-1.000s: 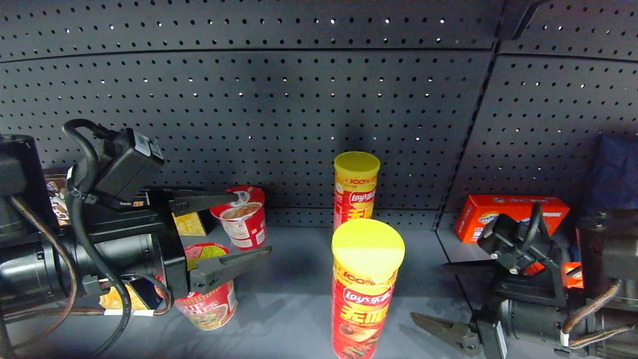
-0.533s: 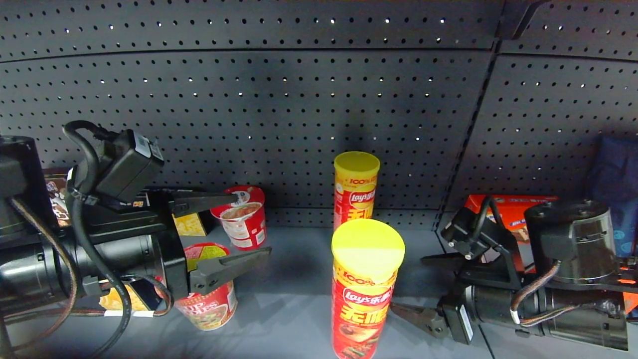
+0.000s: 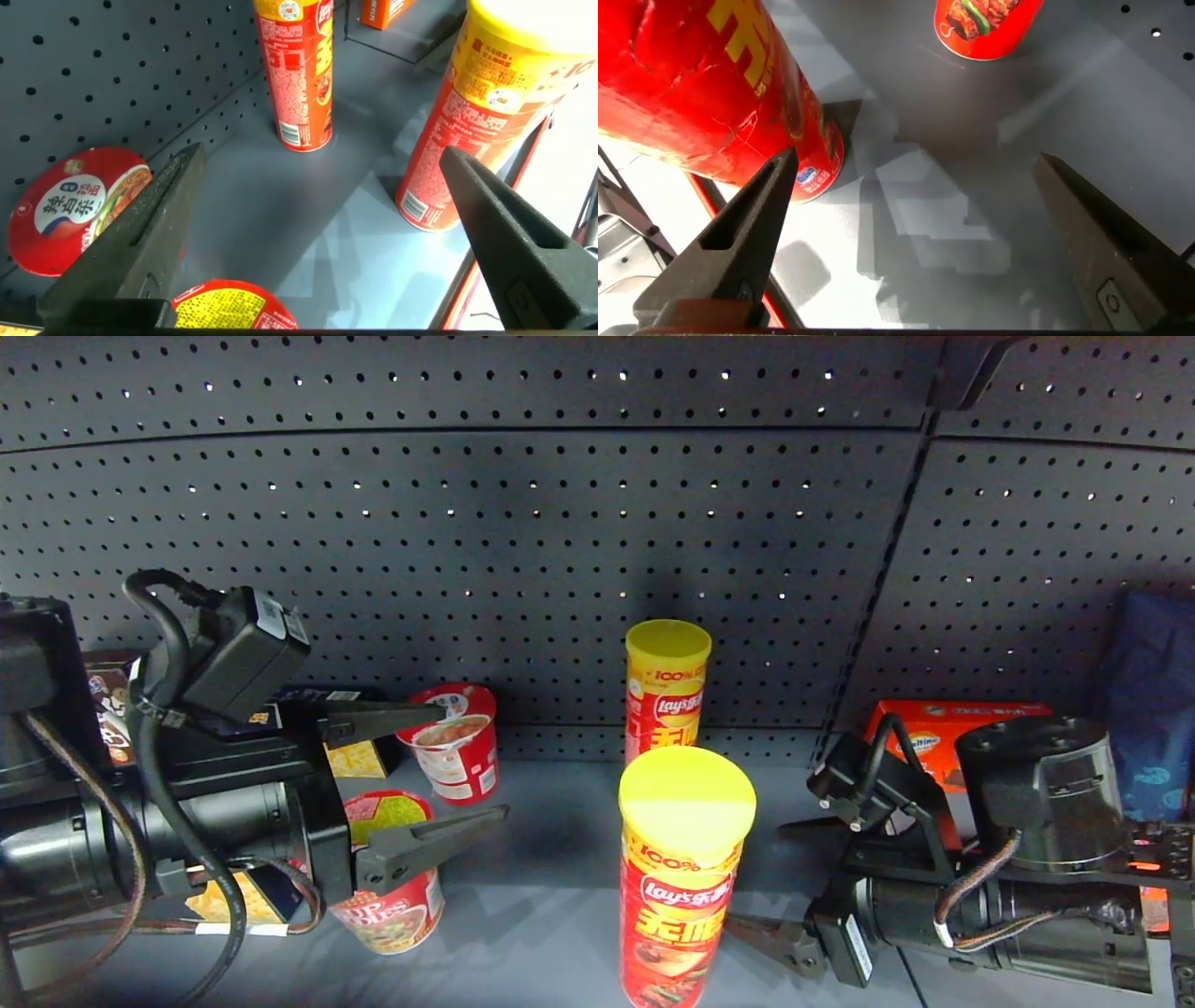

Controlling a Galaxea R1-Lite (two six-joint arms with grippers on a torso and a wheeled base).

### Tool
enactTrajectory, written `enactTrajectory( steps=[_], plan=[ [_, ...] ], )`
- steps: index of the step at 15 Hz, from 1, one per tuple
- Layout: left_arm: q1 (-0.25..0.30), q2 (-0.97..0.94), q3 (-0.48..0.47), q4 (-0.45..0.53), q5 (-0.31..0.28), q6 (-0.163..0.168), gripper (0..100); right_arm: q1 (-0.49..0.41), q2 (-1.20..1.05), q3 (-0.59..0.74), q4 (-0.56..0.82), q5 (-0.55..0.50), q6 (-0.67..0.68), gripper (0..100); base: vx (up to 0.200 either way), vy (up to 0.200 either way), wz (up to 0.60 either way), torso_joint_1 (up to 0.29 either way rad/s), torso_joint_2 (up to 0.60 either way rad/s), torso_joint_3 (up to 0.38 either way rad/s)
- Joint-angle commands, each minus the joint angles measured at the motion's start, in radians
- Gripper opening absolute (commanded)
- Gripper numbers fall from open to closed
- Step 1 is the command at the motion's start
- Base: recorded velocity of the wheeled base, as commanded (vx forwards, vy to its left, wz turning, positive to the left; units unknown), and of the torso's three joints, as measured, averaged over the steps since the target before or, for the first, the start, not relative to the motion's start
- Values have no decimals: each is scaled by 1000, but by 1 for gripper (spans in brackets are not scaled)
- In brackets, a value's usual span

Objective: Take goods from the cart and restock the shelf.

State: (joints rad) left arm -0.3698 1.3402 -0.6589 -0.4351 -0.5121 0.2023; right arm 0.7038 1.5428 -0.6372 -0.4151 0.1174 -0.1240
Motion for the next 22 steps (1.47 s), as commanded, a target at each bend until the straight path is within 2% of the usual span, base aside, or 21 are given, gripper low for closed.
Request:
enactTrajectory(
  steps=[1,4,6,9,13,22],
  plan=[
    [0,0,1,-1,0,-1,100,2,2,-1,-1,1,0,100,0,0,0,0,0,0],
    [0,0,1,-1,0,-1,100,-10,3,-4,-2,1,0,100,0,0,0,0,0,0],
    [32,0,4,-1,-6,0,100,-72,40,-93,-1,-5,0,100,0,0,0,0,0,0],
    [37,-3,-2,-1,-6,0,100,-104,123,-211,-14,-87,3,100,0,0,0,0,0,0],
    [38,-19,10,6,-5,0,100,-104,206,-210,-100,-203,6,100,0,0,0,0,0,0],
    [40,-24,18,6,-5,0,100,-159,241,-231,-133,-203,6,100,0,0,0,0,0,0]
  ],
)
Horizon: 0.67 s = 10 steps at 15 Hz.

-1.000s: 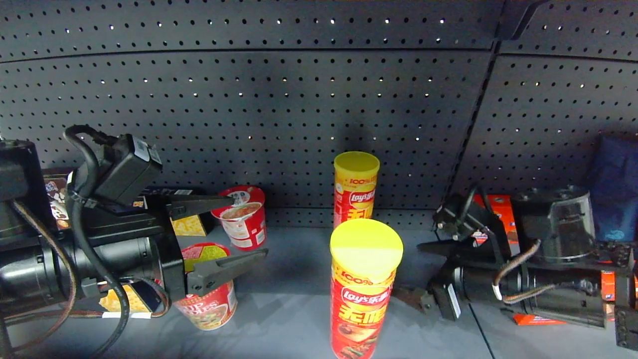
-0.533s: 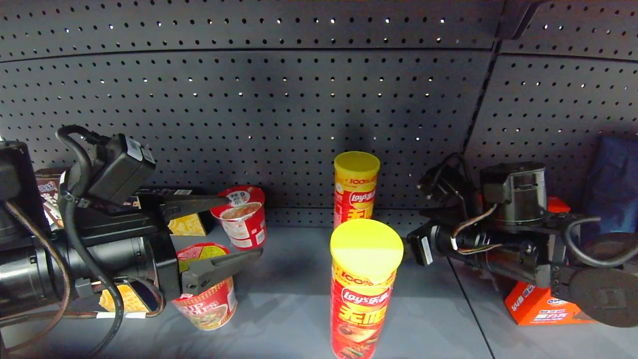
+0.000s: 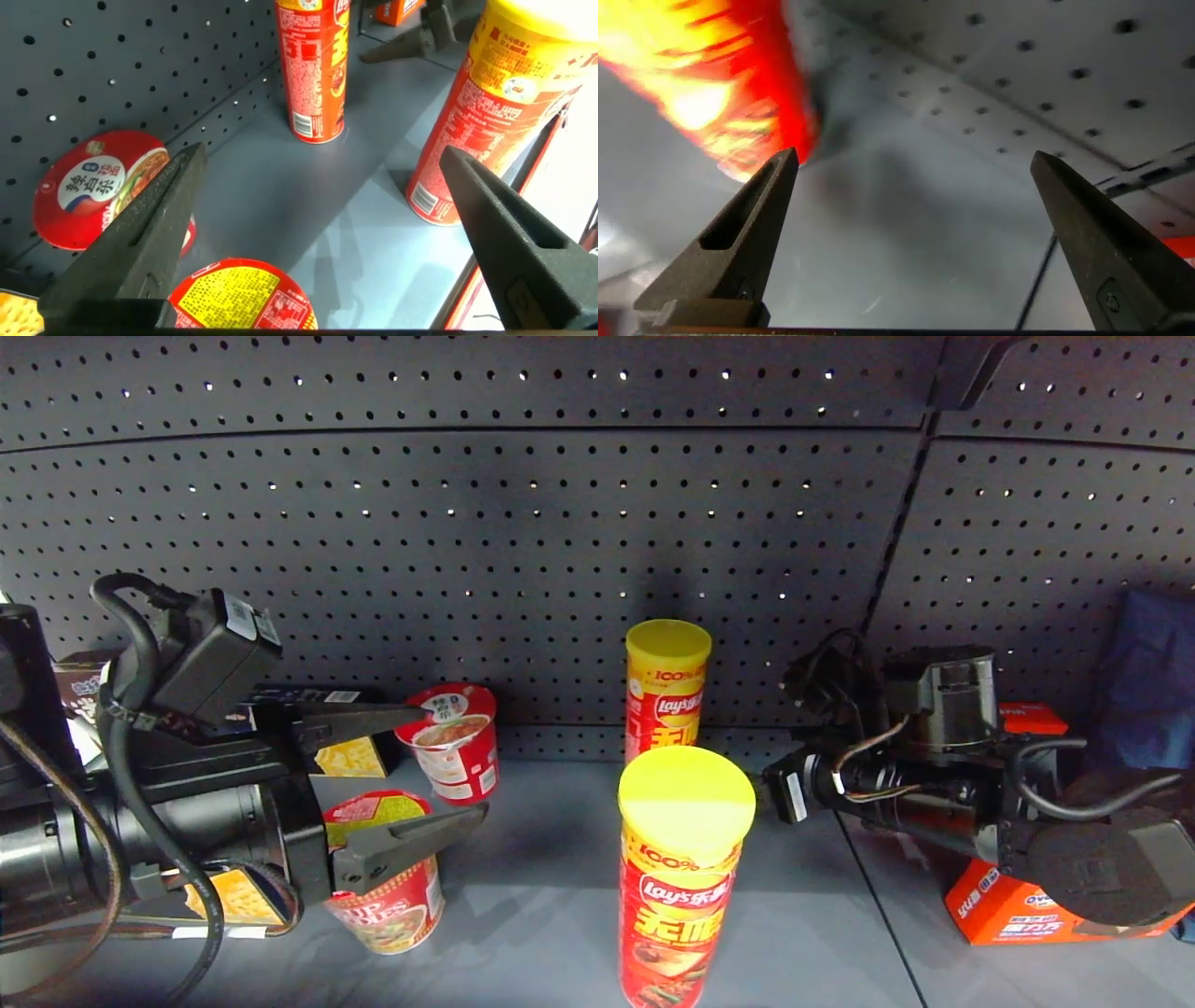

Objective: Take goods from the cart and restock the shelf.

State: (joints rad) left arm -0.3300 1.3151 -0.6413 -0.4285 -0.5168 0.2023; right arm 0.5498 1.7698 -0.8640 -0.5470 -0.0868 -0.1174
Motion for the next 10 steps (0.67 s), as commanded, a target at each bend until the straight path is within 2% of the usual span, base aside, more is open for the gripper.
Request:
enactTrajectory(
  steps=[1,10],
  plan=[
    [0,1,0,-1,0,0,100,-4,33,-15,-7,-1,-1,100,0,0,0,0,0,0],
    [0,-2,20,-6,0,0,100,21,103,-92,-13,1,-4,100,0,0,0,0,0,0]
  ],
)
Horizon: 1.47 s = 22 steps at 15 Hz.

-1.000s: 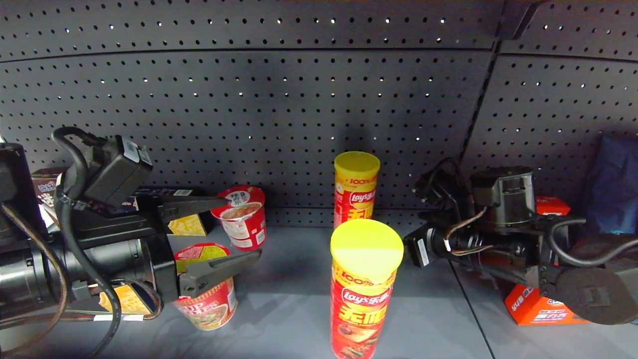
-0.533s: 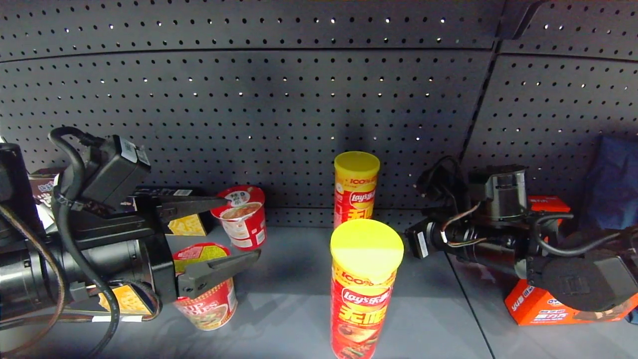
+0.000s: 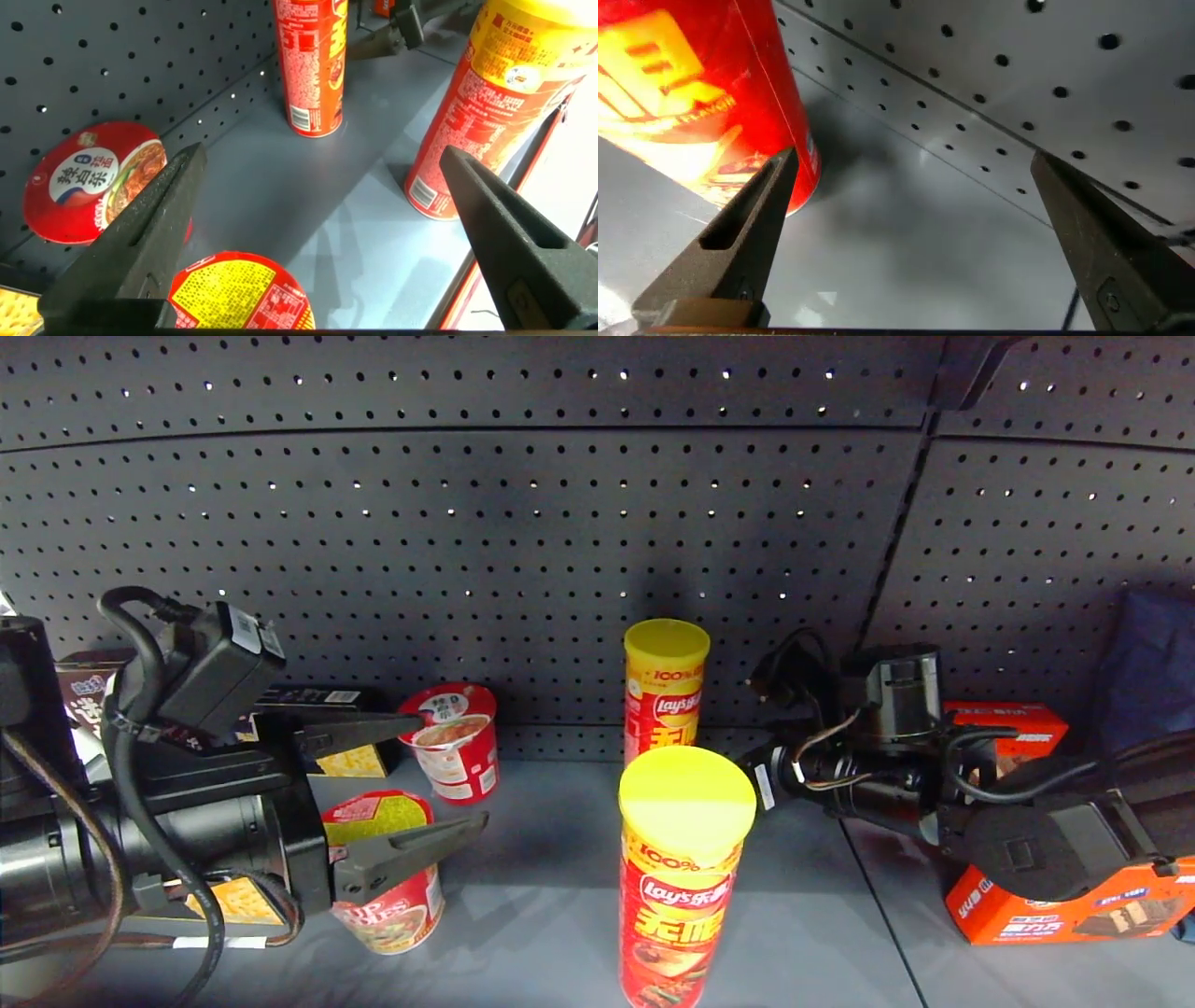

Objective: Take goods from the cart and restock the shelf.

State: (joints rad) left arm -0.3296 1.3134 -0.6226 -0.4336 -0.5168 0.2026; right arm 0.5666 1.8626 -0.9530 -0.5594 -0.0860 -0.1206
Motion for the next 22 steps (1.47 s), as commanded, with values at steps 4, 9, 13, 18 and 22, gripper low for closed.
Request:
enactTrajectory(
  steps=[4,9,13,18,22],
  plan=[
    [0,0,1,3,0,0,100,12,10,0,-1,0,-1,100,0,0,0,0,0,0],
    [1,-2,10,1,0,0,100,9,-37,31,-1,-1,3,100,0,0,0,0,0,0],
    [1,-68,40,0,9,3,100,1,-313,132,7,-18,1,100,0,0,0,0,0,0],
    [101,-287,92,44,83,3,100,-57,-723,347,78,-60,-1,100,0,0,0,0,0,0],
    [270,-560,307,84,121,-14,100,-223,-938,522,96,-44,6,100,0,0,0,0,0,0]
  ],
)
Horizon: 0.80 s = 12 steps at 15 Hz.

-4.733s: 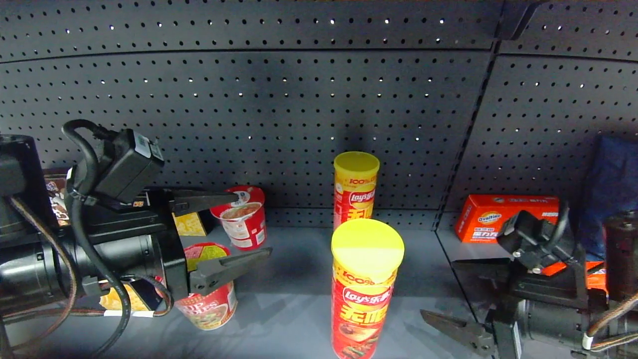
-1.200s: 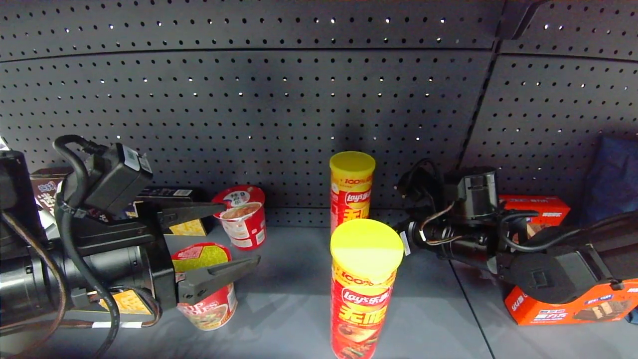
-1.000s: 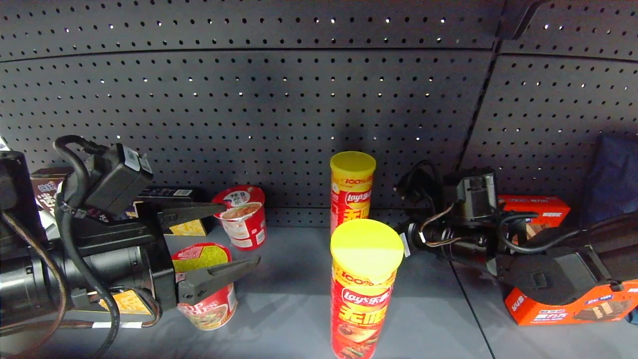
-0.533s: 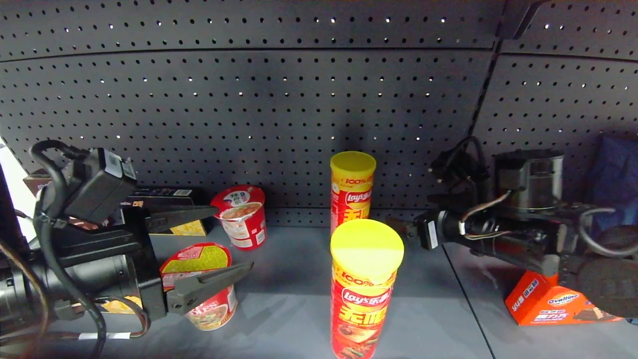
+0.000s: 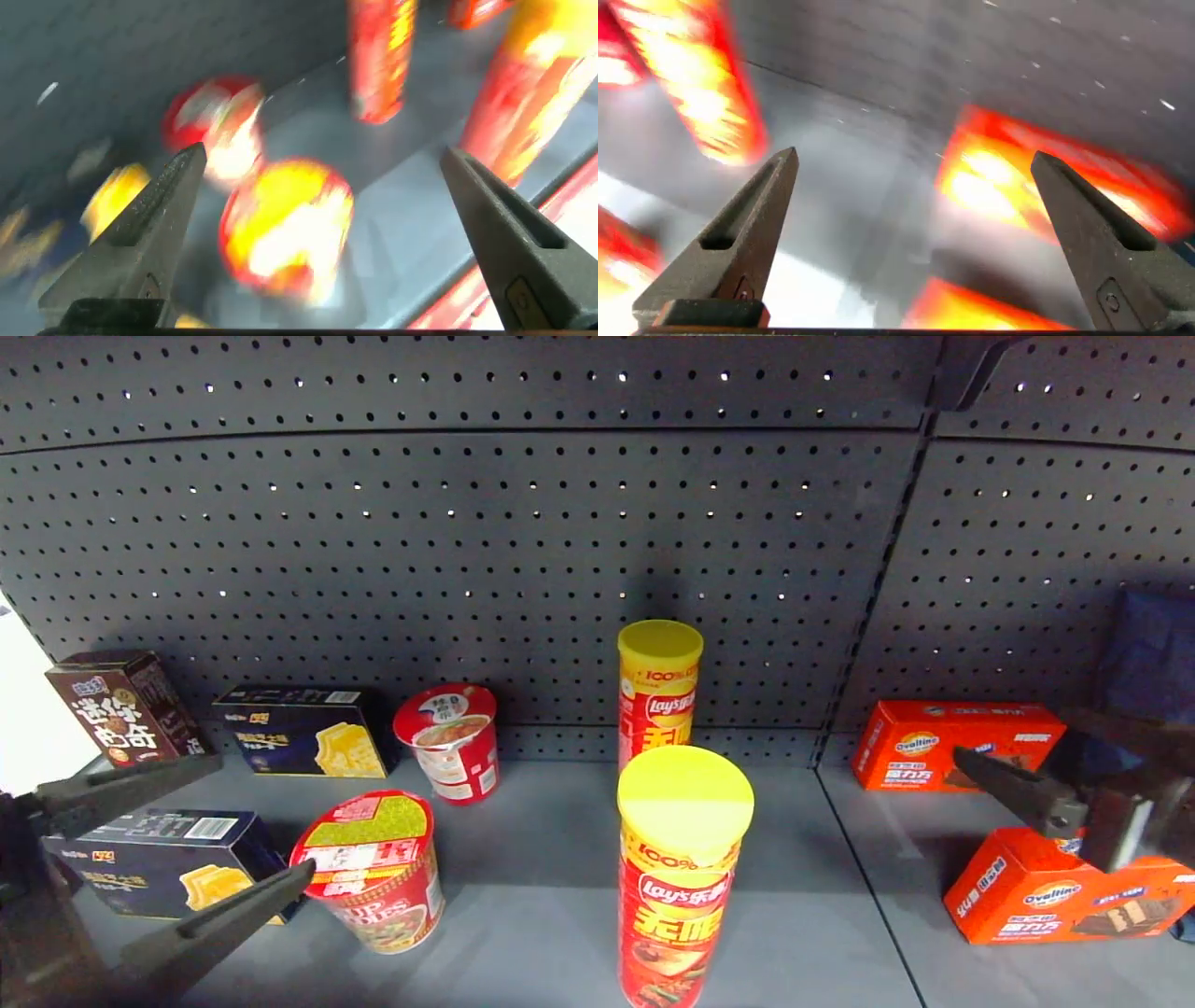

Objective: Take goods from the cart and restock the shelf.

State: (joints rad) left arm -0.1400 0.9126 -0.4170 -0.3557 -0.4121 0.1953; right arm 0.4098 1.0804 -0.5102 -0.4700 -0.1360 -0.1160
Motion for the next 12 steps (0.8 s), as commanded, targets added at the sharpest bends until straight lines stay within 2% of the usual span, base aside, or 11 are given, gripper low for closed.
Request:
enactTrajectory(
  steps=[1,2,3,4,6,7,8,9,11,12],
  plan=[
    [100,-276,175,15,84,-11,100,-109,-220,122,8,22,1,100,0,0,0,0,0,0],
    [100,-282,178,15,87,-11,100,-112,-221,124,8,22,1,100,0,0,0,0,0,0],
    [100,-408,262,18,193,-43,100,-197,-278,167,7,44,1,100,0,0,0,0,0,0],
    [100,-463,307,18,236,-50,100,-232,-312,199,8,65,1,100,0,0,0,0,0,0],
    [102,-529,356,31,280,-50,100,-263,-372,256,11,73,-2,100,0,0,0,0,0,0],
    [102,-586,356,104,311,-50,100,-264,-430,302,13,61,-8,100,0,0,0,0,0,0],
    [100,-609,351,143,315,-48,100,-267,-450,315,14,52,-8,100,0,0,0,0,0,0],
    [102,-672,342,227,317,-48,100,-269,-471,328,14,4,-16,100,0,0,0,0,0,0],
    [102,-742,343,282,317,-48,100,-279,-491,332,13,-17,-19,100,0,0,0,0,0,0],
    [103,-811,345,340,320,-48,100,-296,-547,377,13,-31,-22,100,0,0,0,0,0,0]
  ],
)
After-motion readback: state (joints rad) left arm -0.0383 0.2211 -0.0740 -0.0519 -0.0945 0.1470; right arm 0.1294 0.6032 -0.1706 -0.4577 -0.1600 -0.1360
